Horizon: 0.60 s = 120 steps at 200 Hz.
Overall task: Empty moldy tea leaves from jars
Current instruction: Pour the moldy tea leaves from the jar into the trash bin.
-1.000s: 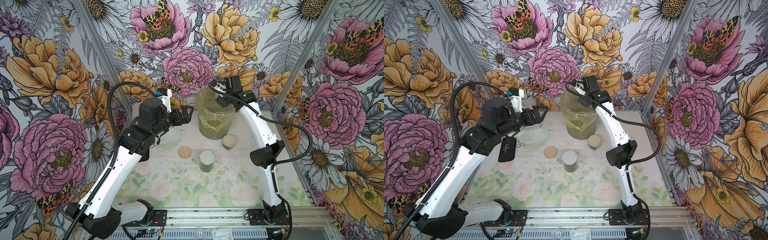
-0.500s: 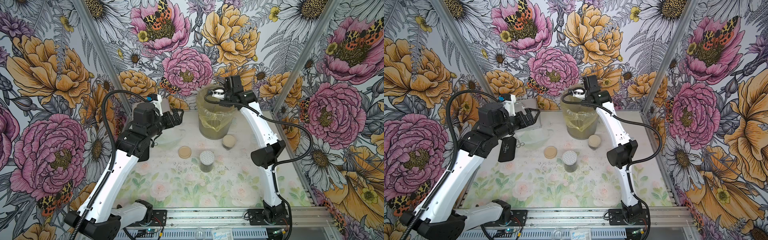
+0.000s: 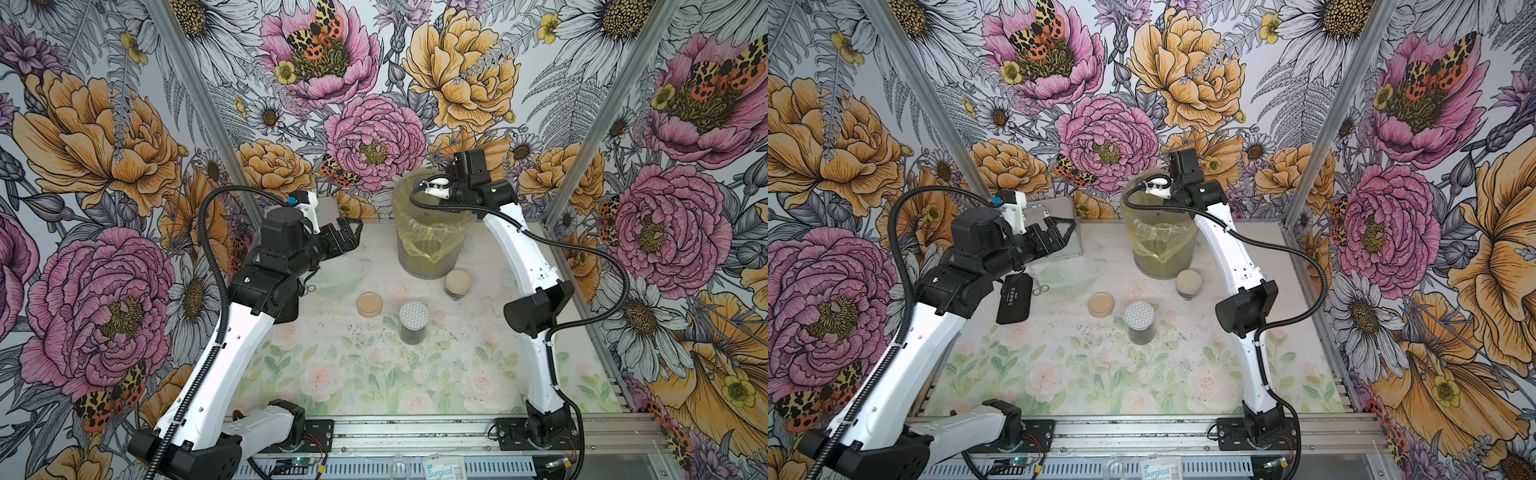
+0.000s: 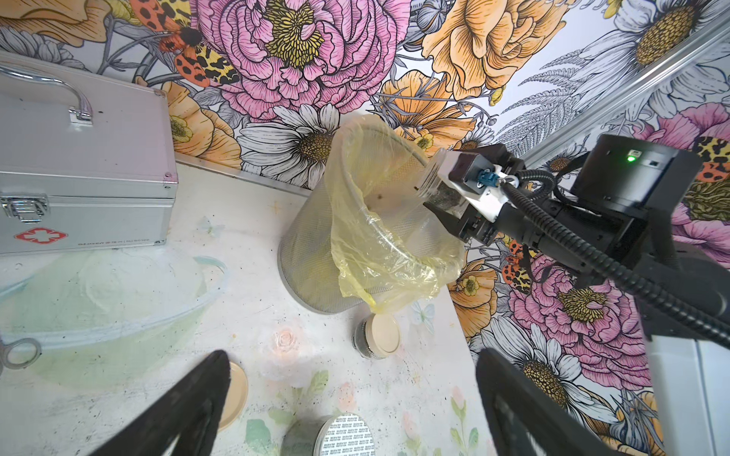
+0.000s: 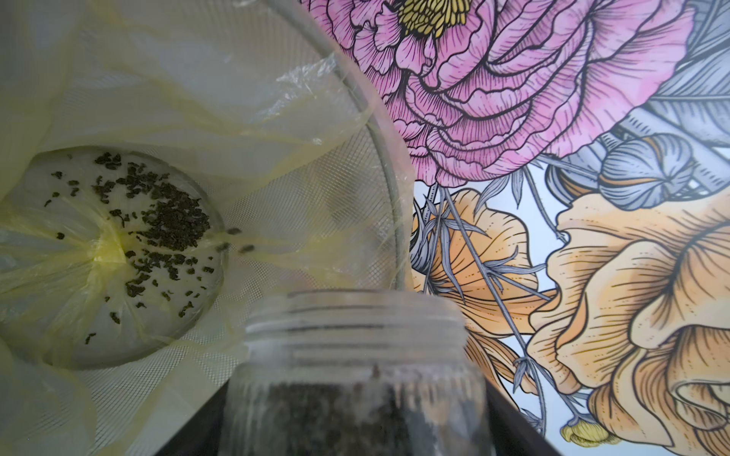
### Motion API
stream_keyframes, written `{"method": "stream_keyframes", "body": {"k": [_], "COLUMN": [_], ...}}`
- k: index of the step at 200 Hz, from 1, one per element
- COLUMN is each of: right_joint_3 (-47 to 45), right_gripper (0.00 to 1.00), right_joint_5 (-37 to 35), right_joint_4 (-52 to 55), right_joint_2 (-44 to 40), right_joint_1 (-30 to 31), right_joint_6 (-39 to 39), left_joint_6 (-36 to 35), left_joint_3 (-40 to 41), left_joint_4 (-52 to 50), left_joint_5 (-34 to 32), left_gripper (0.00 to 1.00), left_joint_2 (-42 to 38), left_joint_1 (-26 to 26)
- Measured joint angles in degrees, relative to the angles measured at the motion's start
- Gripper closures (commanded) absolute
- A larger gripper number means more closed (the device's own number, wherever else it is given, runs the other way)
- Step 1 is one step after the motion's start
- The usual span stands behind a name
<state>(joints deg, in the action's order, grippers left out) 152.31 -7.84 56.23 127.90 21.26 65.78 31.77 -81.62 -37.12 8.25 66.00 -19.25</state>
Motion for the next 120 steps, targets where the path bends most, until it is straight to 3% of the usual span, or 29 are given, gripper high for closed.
{"method": "stream_keyframes", "body": {"k": [120], "right_joint_3": [-9.7], "right_gripper": [1.00], "right_joint_5": [-2.5], "right_joint_4": [-3.0], "right_joint_2": [-6.2], "right_joint_1": [-1.2], "right_joint_6": [16.0], "left_joint_6": [0.9], "left_joint_3": [2.0], "left_joint_4": [0.2], "left_joint_5": [1.1], "left_gripper": [0.01], "left_joint_2": [-1.0], "left_joint_1": [0.0]}}
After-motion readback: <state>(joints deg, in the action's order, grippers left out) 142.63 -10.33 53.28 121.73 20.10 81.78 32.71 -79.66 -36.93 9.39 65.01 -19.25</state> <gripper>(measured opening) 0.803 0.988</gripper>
